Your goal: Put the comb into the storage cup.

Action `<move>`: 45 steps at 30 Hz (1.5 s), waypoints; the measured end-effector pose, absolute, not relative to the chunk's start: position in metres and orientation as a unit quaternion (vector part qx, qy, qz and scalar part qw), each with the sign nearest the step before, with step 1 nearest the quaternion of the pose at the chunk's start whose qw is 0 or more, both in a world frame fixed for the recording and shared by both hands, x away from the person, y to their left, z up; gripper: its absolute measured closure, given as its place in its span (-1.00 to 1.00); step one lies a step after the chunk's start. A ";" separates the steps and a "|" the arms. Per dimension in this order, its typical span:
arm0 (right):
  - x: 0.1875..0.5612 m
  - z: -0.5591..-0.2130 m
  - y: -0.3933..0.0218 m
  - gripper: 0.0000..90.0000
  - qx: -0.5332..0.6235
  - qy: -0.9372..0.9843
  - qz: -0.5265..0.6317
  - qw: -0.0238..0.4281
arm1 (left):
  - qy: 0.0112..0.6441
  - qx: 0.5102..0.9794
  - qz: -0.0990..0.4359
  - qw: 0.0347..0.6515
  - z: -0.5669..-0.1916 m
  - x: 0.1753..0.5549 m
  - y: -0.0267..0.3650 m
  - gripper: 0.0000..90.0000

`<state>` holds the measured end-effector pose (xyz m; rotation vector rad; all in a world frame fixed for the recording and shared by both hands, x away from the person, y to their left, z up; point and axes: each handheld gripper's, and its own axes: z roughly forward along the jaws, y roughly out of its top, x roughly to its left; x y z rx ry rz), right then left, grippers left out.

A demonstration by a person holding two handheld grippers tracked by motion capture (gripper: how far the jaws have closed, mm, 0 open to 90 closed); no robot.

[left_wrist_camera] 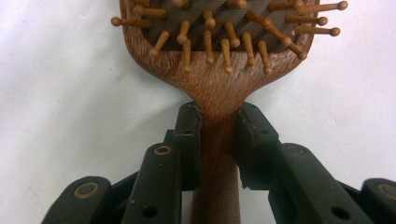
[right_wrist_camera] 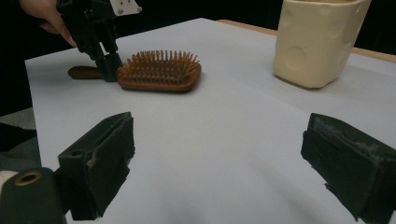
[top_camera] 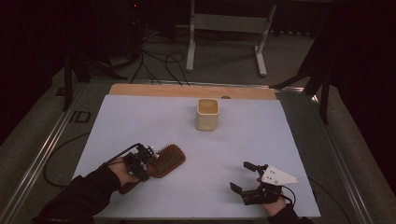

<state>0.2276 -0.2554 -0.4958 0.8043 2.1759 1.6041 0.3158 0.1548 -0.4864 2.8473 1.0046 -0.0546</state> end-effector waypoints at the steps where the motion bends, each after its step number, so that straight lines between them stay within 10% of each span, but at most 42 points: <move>1: 0.228 -0.496 -0.255 -0.80 0.281 0.762 0.561 0.160 | 0.332 0.941 -0.018 0.061 -0.486 0.316 0.155 0.62; 45: 0.229 -0.497 -0.256 -0.80 0.286 0.761 0.561 0.157 | 0.321 0.906 0.023 0.275 -0.475 0.295 0.155 0.65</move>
